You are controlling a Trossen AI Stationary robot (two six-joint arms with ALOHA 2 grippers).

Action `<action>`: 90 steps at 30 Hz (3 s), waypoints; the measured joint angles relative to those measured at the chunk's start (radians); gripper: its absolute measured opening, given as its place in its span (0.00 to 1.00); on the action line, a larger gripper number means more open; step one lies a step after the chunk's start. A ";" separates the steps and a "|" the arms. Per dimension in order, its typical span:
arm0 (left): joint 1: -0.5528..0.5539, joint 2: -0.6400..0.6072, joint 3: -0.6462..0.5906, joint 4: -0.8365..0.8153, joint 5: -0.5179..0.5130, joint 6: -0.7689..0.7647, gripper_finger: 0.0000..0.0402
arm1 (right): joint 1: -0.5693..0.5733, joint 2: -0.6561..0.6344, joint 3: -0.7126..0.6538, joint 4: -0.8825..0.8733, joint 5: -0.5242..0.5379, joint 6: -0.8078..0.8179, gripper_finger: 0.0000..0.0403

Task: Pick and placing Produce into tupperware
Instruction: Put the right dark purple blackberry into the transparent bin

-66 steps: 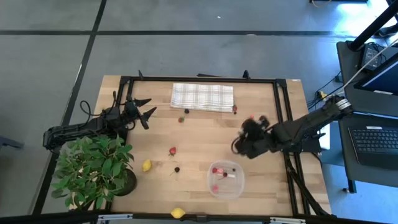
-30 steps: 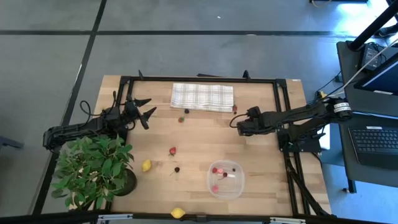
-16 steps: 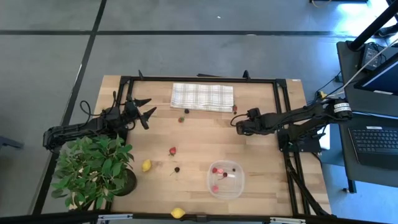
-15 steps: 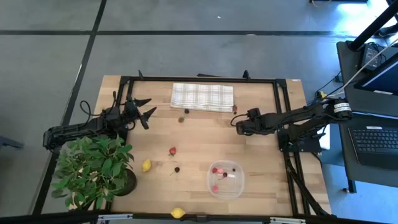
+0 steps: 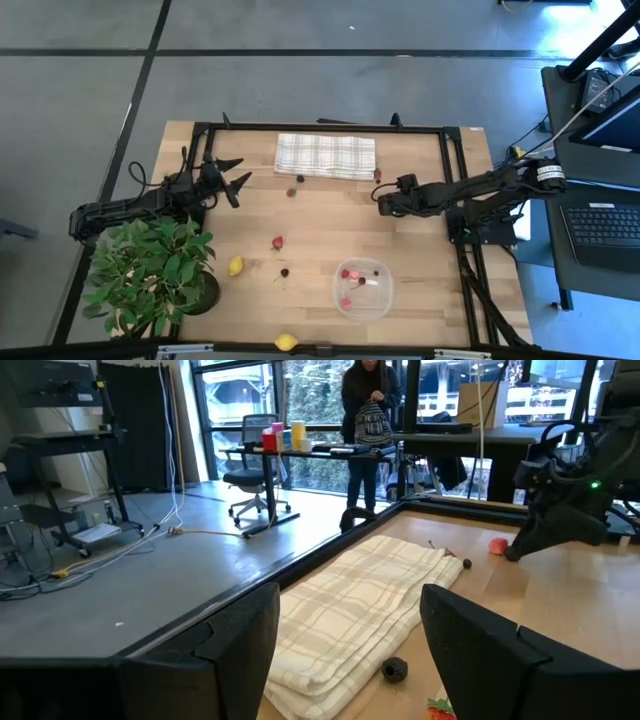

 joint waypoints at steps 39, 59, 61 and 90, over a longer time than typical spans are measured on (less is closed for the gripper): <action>0.000 0.000 0.000 0.000 0.000 0.001 0.59 | -0.058 0.091 0.002 0.059 -0.041 -0.078 0.33; 0.000 0.000 0.000 0.000 0.000 0.001 0.59 | -0.059 0.038 0.028 0.078 -0.066 -0.221 0.24; 0.000 0.000 0.000 0.000 0.000 0.001 0.59 | -0.058 0.012 0.062 0.086 -0.076 -0.260 0.24; 0.000 0.000 0.000 0.000 0.000 0.000 0.59 | 0.486 0.075 0.378 0.355 -0.493 -0.575 0.25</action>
